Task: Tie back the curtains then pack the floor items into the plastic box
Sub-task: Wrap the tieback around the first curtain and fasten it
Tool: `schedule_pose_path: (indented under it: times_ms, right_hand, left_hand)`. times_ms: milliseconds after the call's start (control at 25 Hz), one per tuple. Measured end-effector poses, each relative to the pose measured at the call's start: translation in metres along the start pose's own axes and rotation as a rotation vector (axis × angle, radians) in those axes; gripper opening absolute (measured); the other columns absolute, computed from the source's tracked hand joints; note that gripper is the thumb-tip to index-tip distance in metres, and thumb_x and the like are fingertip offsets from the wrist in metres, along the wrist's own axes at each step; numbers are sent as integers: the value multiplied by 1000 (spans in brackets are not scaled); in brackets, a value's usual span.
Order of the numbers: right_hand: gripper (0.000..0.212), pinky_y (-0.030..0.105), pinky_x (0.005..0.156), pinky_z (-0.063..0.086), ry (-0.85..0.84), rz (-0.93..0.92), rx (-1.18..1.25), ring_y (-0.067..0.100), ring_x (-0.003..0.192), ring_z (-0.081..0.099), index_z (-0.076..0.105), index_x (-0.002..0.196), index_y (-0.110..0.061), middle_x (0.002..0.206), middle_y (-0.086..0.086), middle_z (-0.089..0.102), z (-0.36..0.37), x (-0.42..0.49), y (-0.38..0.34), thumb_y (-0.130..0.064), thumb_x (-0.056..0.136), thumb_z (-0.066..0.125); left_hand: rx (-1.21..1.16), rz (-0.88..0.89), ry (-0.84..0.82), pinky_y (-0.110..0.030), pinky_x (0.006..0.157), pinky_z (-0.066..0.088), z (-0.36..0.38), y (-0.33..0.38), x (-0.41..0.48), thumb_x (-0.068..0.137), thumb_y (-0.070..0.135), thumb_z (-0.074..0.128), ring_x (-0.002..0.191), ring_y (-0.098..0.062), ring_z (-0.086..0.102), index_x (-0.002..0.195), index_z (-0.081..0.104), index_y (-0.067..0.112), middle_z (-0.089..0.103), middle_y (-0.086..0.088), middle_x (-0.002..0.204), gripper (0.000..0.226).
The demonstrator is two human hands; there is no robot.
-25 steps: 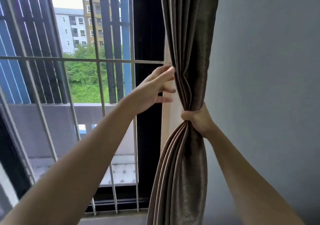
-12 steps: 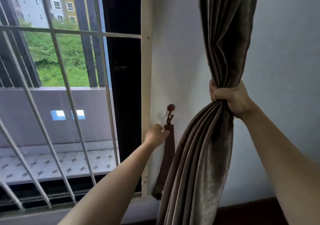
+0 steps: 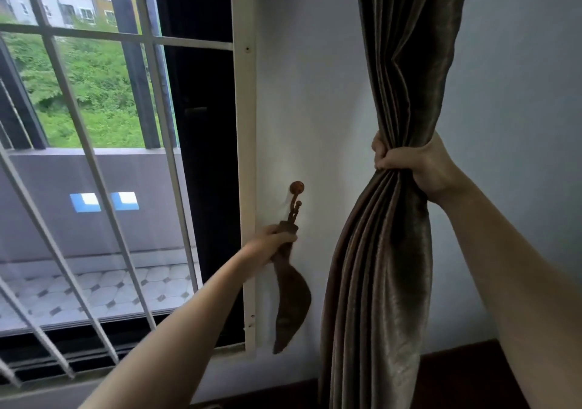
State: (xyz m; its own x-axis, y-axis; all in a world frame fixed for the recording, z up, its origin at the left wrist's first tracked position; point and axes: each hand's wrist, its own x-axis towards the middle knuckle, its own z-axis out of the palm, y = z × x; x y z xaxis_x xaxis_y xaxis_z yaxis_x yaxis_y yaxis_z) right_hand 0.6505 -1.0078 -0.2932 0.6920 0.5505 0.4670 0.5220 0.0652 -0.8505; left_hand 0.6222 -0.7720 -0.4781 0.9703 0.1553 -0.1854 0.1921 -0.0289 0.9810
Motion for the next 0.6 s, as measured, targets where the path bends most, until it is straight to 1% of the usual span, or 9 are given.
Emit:
schedule_pose_path:
  times_ms: [80,160,240,360,440,520,600]
  right_hand:
    - [15,26,56,48,-31,10,44,15,59,51,51,61,-10,67,6,50,6,5,2,5,57,55]
    - [17,25,57,48,-59,22,80,16,61,52,54,59,-12,67,6,51,13,11,6,5,58,53]
    - [16,25,57,49,-85,26,104,15,62,53,55,60,-12,68,5,52,25,19,11,4,58,53]
    - [15,24,56,49,-120,30,177,15,61,53,50,65,-7,67,5,52,52,31,20,6,58,52]
    - [14,24,57,50,-140,11,200,14,61,55,51,67,-5,66,5,54,73,39,25,6,58,52]
    - [12,22,59,49,-155,-17,192,12,61,57,53,68,-5,66,4,57,93,46,29,4,60,53]
    - [13,22,59,50,-155,-36,212,12,60,58,55,67,-7,64,2,59,113,52,31,4,60,54]
  left_hand:
    - [92,30,-15,-23,58,47,-30,14,-21,83,27,67,66,-17,58,101,66,7,62,-8,77,27]
    - [244,41,-39,-18,50,44,-59,34,-44,84,28,66,57,-10,55,92,67,6,60,-3,68,23]
    - [362,44,-60,-15,47,42,-77,57,-65,84,27,66,52,-7,54,80,68,9,59,2,60,19]
    - [467,76,-88,-15,45,41,-89,87,-90,78,33,71,47,-8,52,70,66,9,58,1,54,26]
    - [494,113,-103,-16,45,40,-89,98,-106,75,36,73,47,-9,53,66,65,10,58,-2,55,28]
    - [462,164,-114,-17,44,40,-84,101,-119,80,28,70,47,-9,53,65,63,11,57,-2,55,24]
    - [364,232,-103,-19,48,42,-79,97,-129,82,24,67,51,-11,54,71,63,6,57,-4,61,22]
